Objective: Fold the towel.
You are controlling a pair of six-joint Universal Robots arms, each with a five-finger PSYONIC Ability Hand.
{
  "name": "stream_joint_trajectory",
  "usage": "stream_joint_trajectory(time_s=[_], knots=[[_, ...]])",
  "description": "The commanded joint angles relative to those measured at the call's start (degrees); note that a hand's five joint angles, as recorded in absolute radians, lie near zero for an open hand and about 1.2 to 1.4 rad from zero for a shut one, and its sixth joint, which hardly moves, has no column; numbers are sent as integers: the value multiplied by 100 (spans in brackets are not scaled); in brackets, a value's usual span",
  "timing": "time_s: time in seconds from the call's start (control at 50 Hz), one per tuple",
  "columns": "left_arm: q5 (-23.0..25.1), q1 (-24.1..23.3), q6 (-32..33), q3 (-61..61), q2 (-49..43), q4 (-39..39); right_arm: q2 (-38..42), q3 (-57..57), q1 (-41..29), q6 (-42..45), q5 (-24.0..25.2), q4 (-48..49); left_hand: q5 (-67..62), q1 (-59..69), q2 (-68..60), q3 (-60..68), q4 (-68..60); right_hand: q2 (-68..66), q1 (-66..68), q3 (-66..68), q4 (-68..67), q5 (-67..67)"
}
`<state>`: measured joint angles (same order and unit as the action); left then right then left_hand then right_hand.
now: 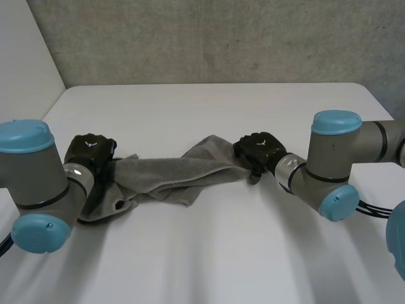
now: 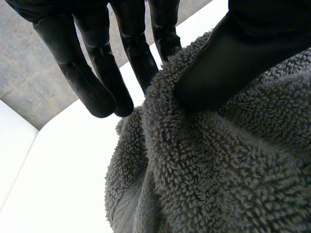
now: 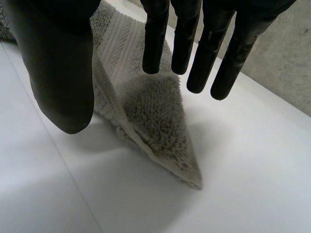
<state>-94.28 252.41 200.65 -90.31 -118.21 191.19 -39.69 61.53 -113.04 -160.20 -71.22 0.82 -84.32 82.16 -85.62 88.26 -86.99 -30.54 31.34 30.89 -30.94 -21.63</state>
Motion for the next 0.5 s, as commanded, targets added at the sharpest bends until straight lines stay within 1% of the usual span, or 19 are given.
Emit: stream_joint_trajectory(time_s=[0.02, 0.04, 0.06, 0.08, 0.1, 0.14, 0.2, 0.24, 0.26, 0.3, 0.32, 0.34, 0.36, 0.4, 0.42, 0.46, 0.48, 0.5], knots=[[6, -16, -18, 4, 8, 14, 198, -202, -8, -660, 283, -38, 1432, -216, 562, -826, 699, -626, 546, 591, -586, -517], [6, -16, -18, 4, 8, 14, 198, -203, -8, -661, 284, -38, 1432, -216, 562, -826, 699, -629, 549, 594, -589, -520], [6, -33, -18, 4, 8, -3, 242, -238, -8, -809, 397, -38, 1432, -216, 562, -826, 699, -1178, 1099, 1144, -1138, -1070], [6, -51, -18, 4, 8, 14, 277, -273, -8, -967, 486, -47, 1432, -216, 562, -826, 699, -2033, 1953, 1999, -1993, -1925], [6, -51, -18, 4, 8, 14, 277, -273, -8, -969, 486, -47, 1432, -216, 562, -826, 699, -2042, 1962, 2007, -2002, -1933], [15, -77, -26, 4, 8, 14, 243, -300, 18, -1197, 592, -39, 1432, -216, 562, -826, 699, -4670, 4590, 4635, -4630, -4561], [15, -86, -26, 4, 17, 14, 189, -300, 27, -1259, 592, -38, 1432, -216, 562, -826, 699, -4946, 4866, 4911, -4906, -4837], [6, -112, -122, 57, 87, -3, -142, -282, 27, -1329, 566, -38, 1432, -216, 562, -826, 699, -4946, 4866, 4911, -4906, -4837], [6, -113, -123, 57, 87, -3, -145, -282, 27, -1329, 566, -38, 1432, -216, 562, -826, 699, -4946, 4866, 4911, -4906, -4837], [6, -139, -420, 118, 297, -29, -704, -221, 80, -1329, 548, -30, 1432, -216, 562, -826, 699, -4946, 4866, 4911, -4906, -4837], [6, -139, -422, 119, 298, -29, -707, -220, 80, -1329, 548, -30, 1432, -216, 562, -826, 699, -4946, 4866, 4911, -4906, -4837], [15, -148, -639, 153, 438, -29, -968, -186, 124, -1295, 531, -30, 1432, -216, 562, -826, 699, -4946, 4866, 4911, -4906, -4837], [15, -148, -642, 154, 439, -29, -971, -185, 124, -1294, 530, -30, 1432, -216, 562, -826, 699, -4946, 4866, 4911, -4906, -4837], [76, -235, -1157, 241, 754, -38, -1548, -63, 316, -1268, 530, -30, 1432, -216, 562, -826, 699, -4946, 4866, 4911, -4906, -4837], [77, -236, -1160, 242, 755, -38, -1551, -62, 317, -1268, 530, -30, 1432, -216, 562, -826, 699, -4946, 4866, 4911, -4906, -4837], [330, -393, -1606, 338, 1105, -99, -2259, 156, 466, -1198, 539, -38, 1432, -216, 562, -826, 699, -4946, 4866, 4911, -4906, -4837], [331, -394, -1608, 338, 1107, -100, -2263, 158, 467, -1198, 539, -38, 1432, -216, 562, -826, 699, -4946, 4866, 4911, -4906, -4837], [514, -446, -1800, 373, 1298, -161, -2611, 245, 536, -1084, 539, -47, 1432, -216, 562, -826, 699, -4946, 4866, 4911, -4906, -4837]])
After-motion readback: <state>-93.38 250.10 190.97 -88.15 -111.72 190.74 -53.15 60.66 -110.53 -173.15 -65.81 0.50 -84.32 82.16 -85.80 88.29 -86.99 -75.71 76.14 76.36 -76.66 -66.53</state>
